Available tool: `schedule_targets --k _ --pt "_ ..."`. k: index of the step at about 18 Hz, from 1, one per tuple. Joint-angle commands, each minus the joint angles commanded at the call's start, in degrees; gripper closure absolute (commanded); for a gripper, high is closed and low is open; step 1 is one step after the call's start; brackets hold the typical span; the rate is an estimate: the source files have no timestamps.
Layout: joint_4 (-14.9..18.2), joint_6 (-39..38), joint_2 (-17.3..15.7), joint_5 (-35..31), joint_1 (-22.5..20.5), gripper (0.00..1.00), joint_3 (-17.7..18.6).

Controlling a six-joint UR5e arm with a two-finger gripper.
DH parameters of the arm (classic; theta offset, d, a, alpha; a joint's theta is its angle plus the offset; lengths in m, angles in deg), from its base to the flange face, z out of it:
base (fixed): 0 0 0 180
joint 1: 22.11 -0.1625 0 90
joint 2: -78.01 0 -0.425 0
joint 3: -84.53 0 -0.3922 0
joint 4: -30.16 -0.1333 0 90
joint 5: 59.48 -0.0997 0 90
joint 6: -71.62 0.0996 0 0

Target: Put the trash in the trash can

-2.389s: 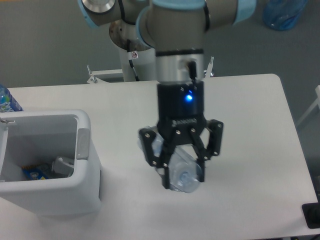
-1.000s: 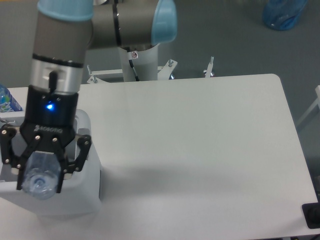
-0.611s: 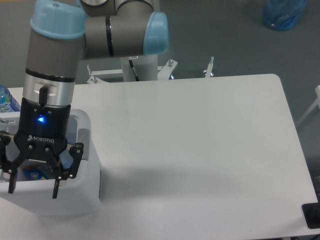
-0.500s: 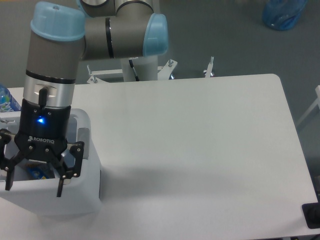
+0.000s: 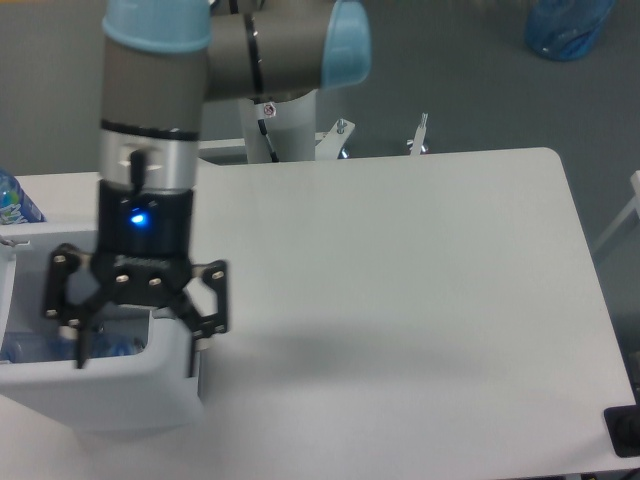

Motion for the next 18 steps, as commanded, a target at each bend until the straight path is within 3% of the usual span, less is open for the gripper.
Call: schedule_targets --k 5,7,9,13,18 --pt "0.8 10.3 -0.6 -12.4 -1.9 0.00 1.2" --pt "3.2 16.5 -1.9 -14.7 -3.4 0.00 2.5" --pt "5.4 22.1 -4.0 -14.9 -3.9 0.00 5.1" --pt "5.9 30.3 -7.6 -14.7 -7.2 0.00 9.5" --pt "8.1 31.1 -9.4 -14.3 -9.3 0.00 10.6"
